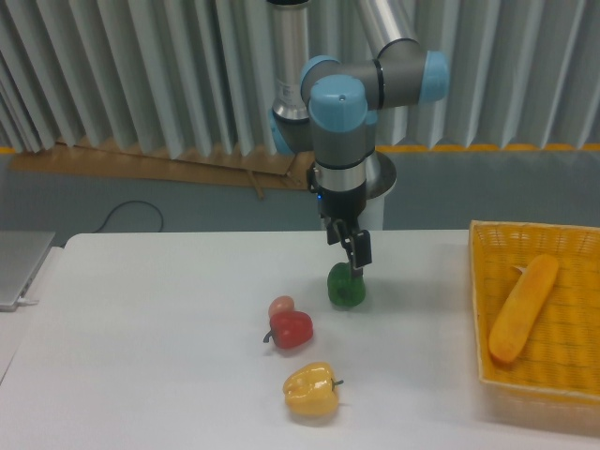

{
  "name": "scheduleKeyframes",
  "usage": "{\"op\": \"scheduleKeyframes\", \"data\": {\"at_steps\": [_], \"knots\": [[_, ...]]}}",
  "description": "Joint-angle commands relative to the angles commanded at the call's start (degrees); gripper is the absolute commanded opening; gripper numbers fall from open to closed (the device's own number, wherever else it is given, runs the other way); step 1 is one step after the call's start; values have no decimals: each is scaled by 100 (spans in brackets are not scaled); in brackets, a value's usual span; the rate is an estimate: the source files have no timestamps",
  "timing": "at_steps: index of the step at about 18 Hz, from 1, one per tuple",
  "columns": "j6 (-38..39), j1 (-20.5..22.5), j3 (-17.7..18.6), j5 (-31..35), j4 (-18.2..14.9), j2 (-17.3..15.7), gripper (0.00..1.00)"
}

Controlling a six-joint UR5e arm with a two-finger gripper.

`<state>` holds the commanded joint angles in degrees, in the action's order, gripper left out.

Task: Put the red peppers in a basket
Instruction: 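Move the gripper over the red pepper and lower onto it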

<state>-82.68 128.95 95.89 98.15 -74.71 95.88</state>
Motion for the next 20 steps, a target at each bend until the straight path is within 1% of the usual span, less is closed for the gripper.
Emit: {"op": "scheduleKeyframes", "data": {"at_steps": [1, 3, 6, 7, 9, 12, 14, 16, 18, 20], "knots": [[-46, -106, 9, 46, 17, 27, 100], [58, -150, 9, -58, 35, 114, 100], [375, -151, 9, -559, 35, 316, 100], [393, -168, 18, -569, 26, 369, 100], [550, -387, 18, -560, 0, 457, 100], [937, -511, 26, -586, 26, 537, 100], [999, -712, 26, -517, 78, 615, 100], [1140, -731, 9, -516, 96, 669, 100], [1088, -687, 9, -516, 219, 730, 100], [1035, -617, 26, -516, 255, 765, 100]]}}
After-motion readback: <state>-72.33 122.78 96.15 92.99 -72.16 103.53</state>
